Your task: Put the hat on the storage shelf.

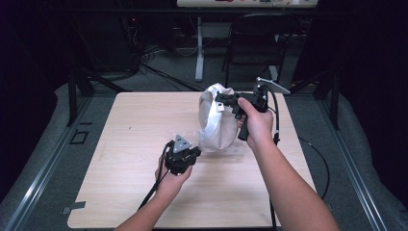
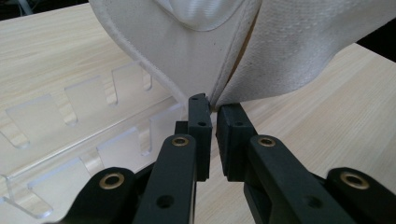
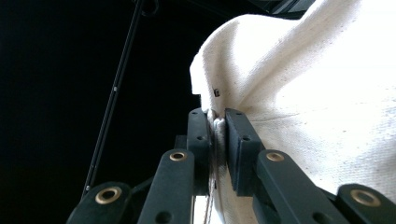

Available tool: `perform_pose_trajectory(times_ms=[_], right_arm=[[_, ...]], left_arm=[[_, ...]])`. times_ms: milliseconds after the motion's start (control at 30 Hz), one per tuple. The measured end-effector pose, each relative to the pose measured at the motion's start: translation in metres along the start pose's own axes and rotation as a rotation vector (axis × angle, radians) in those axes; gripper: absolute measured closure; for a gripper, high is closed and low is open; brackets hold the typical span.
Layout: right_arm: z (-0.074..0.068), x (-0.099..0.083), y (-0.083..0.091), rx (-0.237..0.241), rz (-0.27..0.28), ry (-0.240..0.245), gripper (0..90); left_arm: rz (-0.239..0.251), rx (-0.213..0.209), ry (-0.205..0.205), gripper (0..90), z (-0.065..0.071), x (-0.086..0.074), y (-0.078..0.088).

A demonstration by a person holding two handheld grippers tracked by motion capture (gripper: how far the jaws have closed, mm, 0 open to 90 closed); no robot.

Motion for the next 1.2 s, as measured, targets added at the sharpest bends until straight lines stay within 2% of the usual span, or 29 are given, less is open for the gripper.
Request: perform_pose_trajectory(times_ms=[133,200,433,567,733,800,867,1167,1200], right_arm=[[0.002,-0.002,-0.001,-0.007,-0.011,0.009,81.3],[0.004,-0.004,-0.001,-0.014,-0.021,0.011,81.4],[0.008,-0.007,-0.004,-0.024,-0.035,0.011,81.4],[0.013,-0.009,-0.006,-0.047,-0.042,0.021,81.4],[0.017,-0.009,-0.007,-0.058,-0.043,0.024,81.4],[0.02,-0.011,-0.009,-0.073,-0.046,0.022,81.4],[0.023,-0.013,-0.009,-0.098,-0.059,0.038,81.4],[0.029,-0.014,-0.01,-0.092,-0.06,0.031,81.4],[0.029,-0.014,-0.009,-0.092,-0.059,0.033,81.4]], left_arm=[[-0.014,0.023,-0.007,84.7,-0.004,-0.004,0.0],[-0.018,0.02,0.001,84.8,-0.005,-0.007,0.0],[-0.047,0.026,-0.01,85.3,-0.004,-0.012,-0.004],[-0.065,0.024,-0.007,85.3,-0.006,-0.015,-0.006],[-0.066,0.024,-0.002,85.4,-0.006,-0.017,-0.008],[-0.099,0.024,0.001,85.3,-0.008,-0.022,-0.011],[-0.091,0.02,0.007,85.3,-0.01,-0.026,-0.013],[-0.077,0.009,0.023,84.2,-0.009,-0.026,-0.013],[-0.074,0.004,0.028,81.6,-0.009,-0.026,-0.012]])
Point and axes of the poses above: each handheld gripper's, and its own axes: y roughly backward along the jaws, x roughly out of its top, z roughly to its right, the point moved 7 cm from there along -y, roughly forward along the jaws, and after that the axes turned 1 degree about -z, right-handed, at the moved point
